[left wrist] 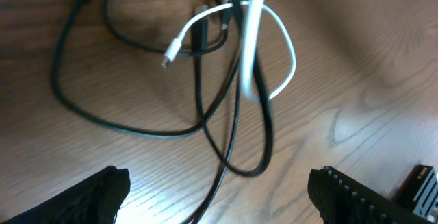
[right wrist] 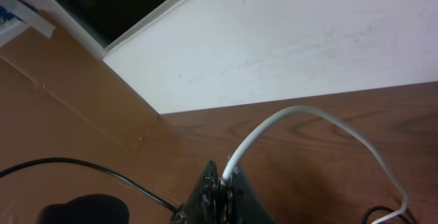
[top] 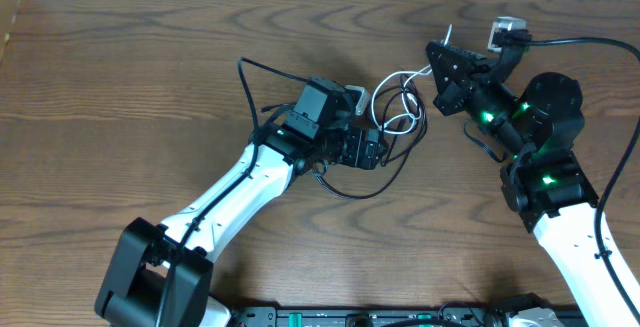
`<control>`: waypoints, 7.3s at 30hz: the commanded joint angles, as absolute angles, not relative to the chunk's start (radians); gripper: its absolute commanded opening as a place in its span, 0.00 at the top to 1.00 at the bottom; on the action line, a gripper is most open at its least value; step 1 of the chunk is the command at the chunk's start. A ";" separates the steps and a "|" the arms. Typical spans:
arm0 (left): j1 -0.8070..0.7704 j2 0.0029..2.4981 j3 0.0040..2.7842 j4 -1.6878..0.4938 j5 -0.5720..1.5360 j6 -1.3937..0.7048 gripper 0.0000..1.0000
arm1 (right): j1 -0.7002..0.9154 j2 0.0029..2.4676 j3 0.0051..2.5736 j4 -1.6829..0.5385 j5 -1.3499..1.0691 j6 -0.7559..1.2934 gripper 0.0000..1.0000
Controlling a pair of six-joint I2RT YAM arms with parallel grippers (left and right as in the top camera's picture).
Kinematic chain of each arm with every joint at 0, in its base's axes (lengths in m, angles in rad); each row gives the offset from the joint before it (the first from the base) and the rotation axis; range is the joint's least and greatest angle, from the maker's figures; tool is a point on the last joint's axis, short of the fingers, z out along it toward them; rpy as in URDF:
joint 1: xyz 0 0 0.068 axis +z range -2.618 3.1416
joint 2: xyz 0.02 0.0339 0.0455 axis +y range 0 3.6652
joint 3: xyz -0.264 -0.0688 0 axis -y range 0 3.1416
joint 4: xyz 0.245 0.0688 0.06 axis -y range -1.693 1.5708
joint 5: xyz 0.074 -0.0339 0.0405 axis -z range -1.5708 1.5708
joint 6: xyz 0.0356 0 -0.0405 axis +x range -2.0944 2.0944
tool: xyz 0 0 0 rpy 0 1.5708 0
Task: Untangle cables
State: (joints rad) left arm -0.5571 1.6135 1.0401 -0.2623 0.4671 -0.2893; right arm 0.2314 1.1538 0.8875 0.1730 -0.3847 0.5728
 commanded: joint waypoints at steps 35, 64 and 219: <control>-0.452 1.724 1.038 -0.410 0.464 -0.316 0.45 | -0.021 1.118 0.900 0.220 -0.354 0.721 0.99; -0.609 1.725 1.038 -0.130 0.577 -0.263 0.16 | -0.020 1.118 0.900 0.171 -0.354 0.717 0.99; -0.364 1.157 1.224 -0.380 0.445 -0.353 0.92 | 0.167 1.333 0.899 -0.377 -0.436 0.159 0.25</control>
State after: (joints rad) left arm -0.3672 1.1709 1.2198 -0.3836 0.4362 -0.3294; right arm 0.1078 1.3289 0.8883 -0.3786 -0.4957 0.1757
